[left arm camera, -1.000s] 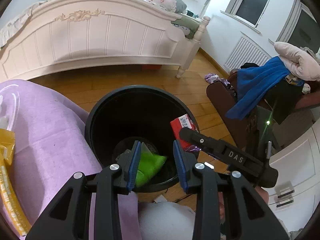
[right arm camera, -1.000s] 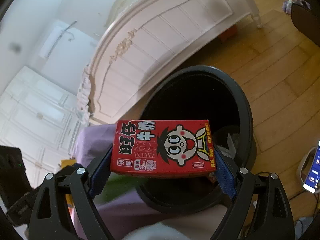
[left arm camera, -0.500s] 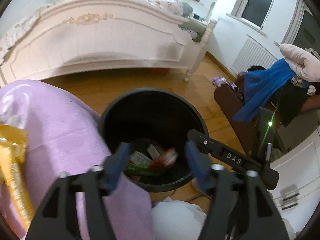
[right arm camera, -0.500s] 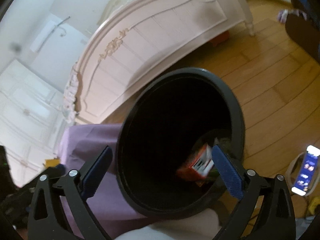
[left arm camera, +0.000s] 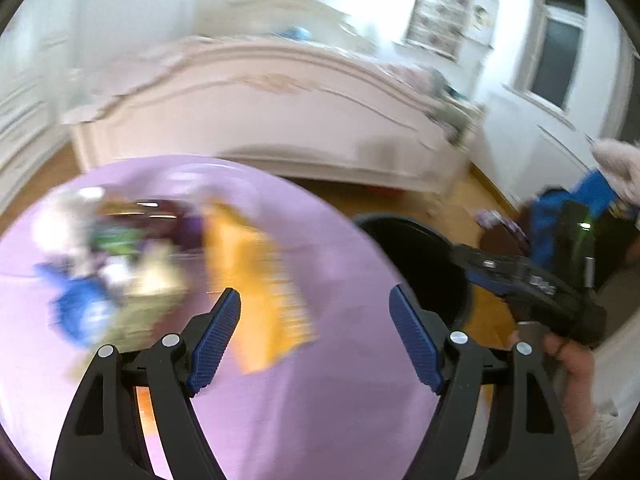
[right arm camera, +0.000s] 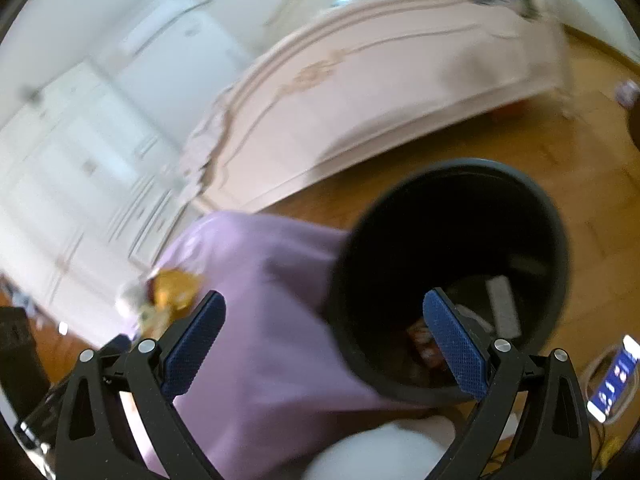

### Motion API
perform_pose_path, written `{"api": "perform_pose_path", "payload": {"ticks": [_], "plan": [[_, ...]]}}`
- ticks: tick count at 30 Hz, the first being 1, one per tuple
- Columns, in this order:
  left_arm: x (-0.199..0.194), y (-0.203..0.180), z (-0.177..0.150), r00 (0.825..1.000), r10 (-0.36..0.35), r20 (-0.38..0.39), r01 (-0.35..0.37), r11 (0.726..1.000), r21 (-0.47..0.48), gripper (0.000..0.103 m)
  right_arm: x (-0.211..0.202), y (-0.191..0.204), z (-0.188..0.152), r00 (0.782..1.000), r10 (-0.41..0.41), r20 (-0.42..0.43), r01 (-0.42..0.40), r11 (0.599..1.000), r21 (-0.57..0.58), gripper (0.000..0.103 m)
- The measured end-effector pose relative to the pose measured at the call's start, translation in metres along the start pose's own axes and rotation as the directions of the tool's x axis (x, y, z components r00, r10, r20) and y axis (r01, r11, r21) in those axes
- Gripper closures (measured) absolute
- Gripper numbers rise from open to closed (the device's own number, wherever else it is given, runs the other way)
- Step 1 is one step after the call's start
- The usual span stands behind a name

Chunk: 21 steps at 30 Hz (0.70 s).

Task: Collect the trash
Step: 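Return both tools to the table pile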

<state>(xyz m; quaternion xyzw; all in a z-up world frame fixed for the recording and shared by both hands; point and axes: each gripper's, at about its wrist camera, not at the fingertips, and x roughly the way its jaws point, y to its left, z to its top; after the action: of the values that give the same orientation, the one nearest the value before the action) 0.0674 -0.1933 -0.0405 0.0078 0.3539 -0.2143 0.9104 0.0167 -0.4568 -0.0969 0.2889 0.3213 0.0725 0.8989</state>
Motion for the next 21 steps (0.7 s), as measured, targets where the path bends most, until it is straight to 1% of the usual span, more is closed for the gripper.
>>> {"api": "perform_pose_path", "payload": {"ticks": [2, 4, 6, 7, 8, 10, 12, 13, 14, 17, 19, 21], "plan": [[-0.013, 0.023, -0.003, 0.998, 0.057, 0.024, -0.057, 0.998, -0.017, 0.026, 0.009, 0.030, -0.002, 0.999, 0.038, -0.036, -0.040, 0.997, -0.058, 0.005], [-0.023, 0.046, -0.005, 0.992, 0.117, 0.041, -0.116, 0.993, -0.031, 0.026, 0.019, 0.057, -0.003, 0.995, 0.067, -0.073, -0.075, 0.992, -0.105, 0.005], [-0.026, 0.064, -0.006, 0.987, 0.157, 0.033, -0.156, 0.987, -0.033, 0.026, 0.031, 0.083, -0.007, 0.990, 0.084, -0.114, -0.101, 0.983, -0.153, 0.005], [-0.026, 0.069, -0.007, 0.987, 0.159, 0.020, -0.158, 0.987, -0.030, 0.026, 0.037, 0.094, -0.009, 0.988, 0.085, -0.132, -0.107, 0.979, -0.174, 0.005], [-0.024, 0.075, -0.008, 0.988, 0.155, 0.004, -0.155, 0.987, -0.029, 0.026, 0.045, 0.106, -0.011, 0.985, 0.078, -0.152, -0.108, 0.974, -0.200, 0.006], [-0.017, 0.086, -0.011, 0.990, 0.136, -0.024, -0.137, 0.990, -0.035, 0.026, 0.058, 0.123, -0.015, 0.980, 0.065, -0.186, -0.107, 0.968, -0.228, 0.013], [-0.013, 0.096, -0.014, 0.993, 0.105, -0.049, -0.107, 0.993, -0.048, 0.026, 0.076, 0.135, -0.018, 0.971, 0.050, -0.234, -0.106, 0.966, -0.234, 0.022], [-0.010, 0.100, -0.016, 0.994, 0.092, -0.060, -0.096, 0.994, -0.054, 0.026, 0.081, 0.137, -0.019, 0.969, 0.038, -0.245, -0.098, 0.966, -0.238, 0.025], [-0.005, 0.102, -0.016, 0.994, 0.080, -0.070, -0.084, 0.995, -0.058, 0.026, 0.088, 0.141, -0.020, 0.965, 0.019, -0.260, -0.085, 0.966, -0.246, 0.032], [0.003, 0.100, -0.014, 0.996, 0.037, -0.081, -0.041, 0.998, -0.044, 0.027, 0.100, 0.148, -0.024, 0.958, 0.006, -0.286, -0.081, 0.965, -0.249, 0.035], [0.007, 0.101, -0.015, 0.996, 0.029, -0.088, -0.032, 0.999, -0.040, 0.029, 0.103, 0.149, -0.028, 0.954, -0.002, -0.299, -0.080, 0.962, -0.263, 0.042], [0.011, 0.103, -0.015, 0.995, 0.011, -0.102, -0.016, 0.999, -0.049, 0.047, 0.105, 0.151, -0.031, 0.950, -0.007, -0.313, -0.086, 0.955, -0.283, 0.052]]}}
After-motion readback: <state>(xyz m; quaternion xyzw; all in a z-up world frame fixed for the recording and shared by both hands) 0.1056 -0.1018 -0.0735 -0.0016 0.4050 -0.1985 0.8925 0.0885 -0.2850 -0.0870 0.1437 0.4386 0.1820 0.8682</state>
